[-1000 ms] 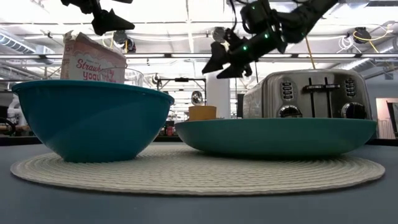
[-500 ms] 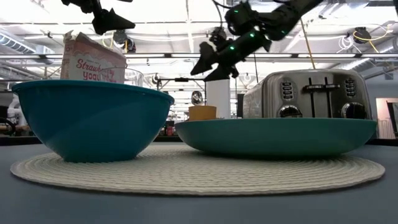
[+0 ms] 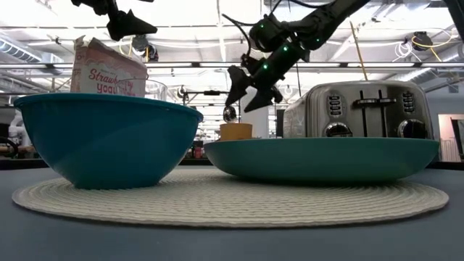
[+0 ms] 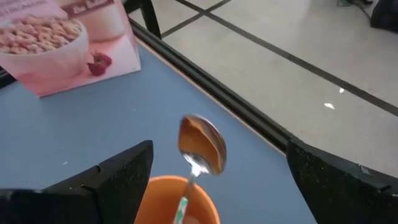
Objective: Arrange a breakfast setting
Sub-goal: Put the blue patterned spoon on the table to the left of the white placemat
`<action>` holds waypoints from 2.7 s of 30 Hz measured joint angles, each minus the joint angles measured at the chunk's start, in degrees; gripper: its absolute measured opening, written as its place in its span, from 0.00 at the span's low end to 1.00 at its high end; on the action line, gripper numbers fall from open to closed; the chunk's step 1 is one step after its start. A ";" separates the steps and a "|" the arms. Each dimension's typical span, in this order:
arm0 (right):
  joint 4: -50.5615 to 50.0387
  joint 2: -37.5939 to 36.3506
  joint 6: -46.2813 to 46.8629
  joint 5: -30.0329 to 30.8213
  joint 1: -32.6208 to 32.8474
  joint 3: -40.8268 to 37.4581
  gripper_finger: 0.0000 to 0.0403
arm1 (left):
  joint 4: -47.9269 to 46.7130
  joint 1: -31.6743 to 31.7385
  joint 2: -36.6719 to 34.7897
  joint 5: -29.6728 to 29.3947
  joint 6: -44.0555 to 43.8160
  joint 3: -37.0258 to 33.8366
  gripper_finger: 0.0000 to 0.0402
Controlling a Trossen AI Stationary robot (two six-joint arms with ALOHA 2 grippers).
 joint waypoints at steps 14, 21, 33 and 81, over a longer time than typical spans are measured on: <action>7.97 0.25 0.04 -1.57 0.00 -6.43 0.90 | 0.07 0.04 0.00 0.00 0.15 0.00 0.94; 11.15 5.14 0.04 -5.95 0.02 -6.52 0.90 | 0.15 0.04 0.00 0.00 0.12 0.00 0.94; 17.66 6.60 0.06 -4.51 -0.13 -6.47 0.90 | 0.02 0.02 0.00 0.02 0.77 0.00 0.94; 18.59 9.04 0.63 -1.50 1.14 -7.66 0.10 | 9.01 0.04 4.59 -7.11 4.40 0.00 0.94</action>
